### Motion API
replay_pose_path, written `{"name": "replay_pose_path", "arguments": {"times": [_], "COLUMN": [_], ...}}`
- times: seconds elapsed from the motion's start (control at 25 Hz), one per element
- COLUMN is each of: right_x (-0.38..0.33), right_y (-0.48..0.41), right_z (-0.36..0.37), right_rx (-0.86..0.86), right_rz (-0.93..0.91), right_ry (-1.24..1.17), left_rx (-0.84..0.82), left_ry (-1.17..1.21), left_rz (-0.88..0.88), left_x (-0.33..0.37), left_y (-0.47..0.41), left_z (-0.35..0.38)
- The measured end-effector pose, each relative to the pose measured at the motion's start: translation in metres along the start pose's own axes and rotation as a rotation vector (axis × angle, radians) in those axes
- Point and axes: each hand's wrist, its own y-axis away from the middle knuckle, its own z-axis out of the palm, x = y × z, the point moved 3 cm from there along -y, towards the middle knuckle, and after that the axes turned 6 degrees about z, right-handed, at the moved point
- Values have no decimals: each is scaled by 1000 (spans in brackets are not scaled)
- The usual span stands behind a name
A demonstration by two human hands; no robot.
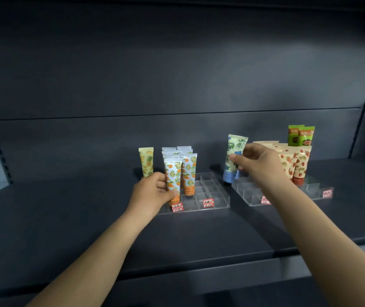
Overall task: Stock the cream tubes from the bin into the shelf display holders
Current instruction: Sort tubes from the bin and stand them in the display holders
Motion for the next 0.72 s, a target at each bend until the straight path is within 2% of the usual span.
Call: {"name": "replay_pose_path", "arguments": {"times": [0.12,0.24,0.56,0.72], "right_x": [-5,-8,8,19], "right_y": [-14,-26,-35,-37], "right_z": [-10,-10,2,6], "right_rx": [131,186,197,165], "right_rz": [-35,-27,-43,17], "right_ry": [163,270,508,510], "left_rx": [-21,-22,-24,-26], "left_ry": [-5,-5,-61,-90], "left_rz": [4,13,51,65], "left_x": [-3,-5,-2,-1], "left_y": [2,3,4,4], "left_z": [1,0,2,2]}}
